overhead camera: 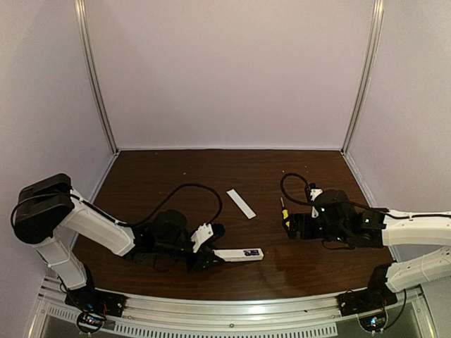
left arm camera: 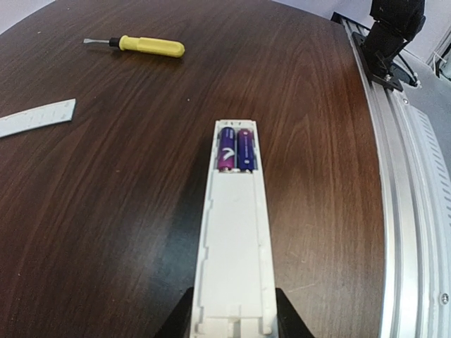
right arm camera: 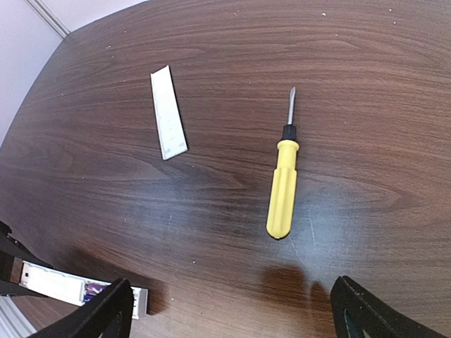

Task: Unload the batteries from the remote control

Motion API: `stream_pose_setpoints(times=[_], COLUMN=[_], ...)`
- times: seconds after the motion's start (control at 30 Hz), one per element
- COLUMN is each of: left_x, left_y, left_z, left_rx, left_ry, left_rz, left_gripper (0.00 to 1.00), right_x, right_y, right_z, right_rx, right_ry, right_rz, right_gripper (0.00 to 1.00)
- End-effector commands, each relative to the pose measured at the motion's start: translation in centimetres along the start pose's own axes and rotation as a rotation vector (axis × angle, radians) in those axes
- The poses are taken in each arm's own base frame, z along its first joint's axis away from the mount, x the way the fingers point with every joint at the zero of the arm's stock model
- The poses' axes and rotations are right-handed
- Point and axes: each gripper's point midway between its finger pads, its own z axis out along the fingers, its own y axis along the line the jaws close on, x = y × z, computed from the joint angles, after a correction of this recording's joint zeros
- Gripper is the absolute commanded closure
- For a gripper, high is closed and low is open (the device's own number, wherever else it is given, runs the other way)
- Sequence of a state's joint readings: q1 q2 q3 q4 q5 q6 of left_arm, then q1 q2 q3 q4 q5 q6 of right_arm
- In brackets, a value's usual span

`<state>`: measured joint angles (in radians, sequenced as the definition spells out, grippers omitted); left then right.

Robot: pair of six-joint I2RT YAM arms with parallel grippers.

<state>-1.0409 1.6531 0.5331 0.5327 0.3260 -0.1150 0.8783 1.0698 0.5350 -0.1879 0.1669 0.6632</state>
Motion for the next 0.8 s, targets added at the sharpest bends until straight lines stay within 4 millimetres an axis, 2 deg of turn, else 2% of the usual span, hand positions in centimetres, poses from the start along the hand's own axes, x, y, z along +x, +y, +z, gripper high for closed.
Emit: stream_pose_setpoints(times=[0.0, 0.17, 0.3, 0.43, 0.57, 0.77], left_x=[-2.0, -1.1, -0.1, 0.6, 1.2, 1.7], left_y=[-0.1, 0.6, 1.3, 1.7, 2.1, 2.2], left_z=[0.7, 1.4, 1.8, 1.9, 2.1, 2.3], left_rx=[0.011, -0.012, -0.047, -0.07, -0.084, -0.085], left_ry=[-0.071, -0.06, -0.045, -0.035, -0.02, -0.012], left_rz=[0.07, 0.085, 0.093, 0.103, 0.102, 0.101], left_gripper=[1.0, 1.0, 0.94, 0.84, 0.8, 0.62], right_x=[0.4, 0.6, 0.9, 1.0, 1.2, 1.3], right_y=[-1.5, -1.6, -1.6, -1.6, -1.6, -1.6], right_z=[0.0, 0.1, 0.4, 0.7, 0.8, 0.9], right_rx=[0.058, 0.063, 0.064, 0.065, 0.065, 0.067], right_ry=[-0.006, -0.002, 0.007, 0.016, 0.024, 0.027], right_rz=[0.012, 0.009, 0.009, 0.005, 0.003, -0.003], right_gripper=[0.02, 0.02, 0.02, 0.02, 0.02, 0.01])
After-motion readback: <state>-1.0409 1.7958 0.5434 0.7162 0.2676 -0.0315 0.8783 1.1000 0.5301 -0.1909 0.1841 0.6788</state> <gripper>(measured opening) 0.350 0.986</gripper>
